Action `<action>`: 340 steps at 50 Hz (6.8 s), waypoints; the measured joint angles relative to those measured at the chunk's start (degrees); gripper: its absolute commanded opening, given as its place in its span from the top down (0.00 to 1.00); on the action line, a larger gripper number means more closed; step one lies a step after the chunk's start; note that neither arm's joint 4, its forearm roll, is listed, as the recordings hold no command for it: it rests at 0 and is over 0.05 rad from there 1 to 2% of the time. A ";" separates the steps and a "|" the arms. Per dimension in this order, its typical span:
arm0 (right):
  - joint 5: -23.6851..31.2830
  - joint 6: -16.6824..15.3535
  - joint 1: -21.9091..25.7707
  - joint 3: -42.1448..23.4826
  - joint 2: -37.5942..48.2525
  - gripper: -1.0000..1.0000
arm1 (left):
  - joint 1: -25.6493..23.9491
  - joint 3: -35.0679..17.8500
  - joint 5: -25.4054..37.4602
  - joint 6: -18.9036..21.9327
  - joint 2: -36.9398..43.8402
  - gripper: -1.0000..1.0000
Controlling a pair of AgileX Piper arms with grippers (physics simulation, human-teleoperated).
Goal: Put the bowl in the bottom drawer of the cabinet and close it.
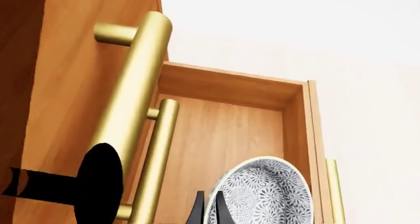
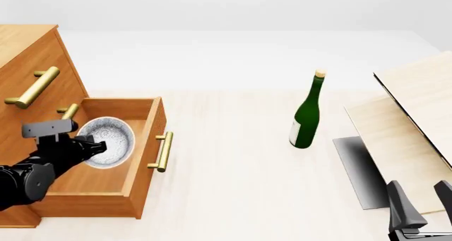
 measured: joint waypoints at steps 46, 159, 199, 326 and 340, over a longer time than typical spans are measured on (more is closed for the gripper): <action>0.00 0.00 0.00 0.00 0.00 0.00 | 3.07 0.78 -4.24 1.58 6.53 1.00; 0.00 0.00 0.00 0.00 0.00 0.00 | 2.40 3.73 -1.51 2.81 0.32 0.00; 0.00 0.00 0.00 0.00 0.00 0.00 | 0.77 6.18 3.61 1.75 -9.10 0.00; 0.00 0.00 0.00 0.00 0.00 0.00 | -29.88 3.23 12.81 -5.70 -21.95 0.00; 0.00 0.00 0.00 0.00 0.00 0.00 | -33.45 2.98 13.78 -6.50 -23.03 0.00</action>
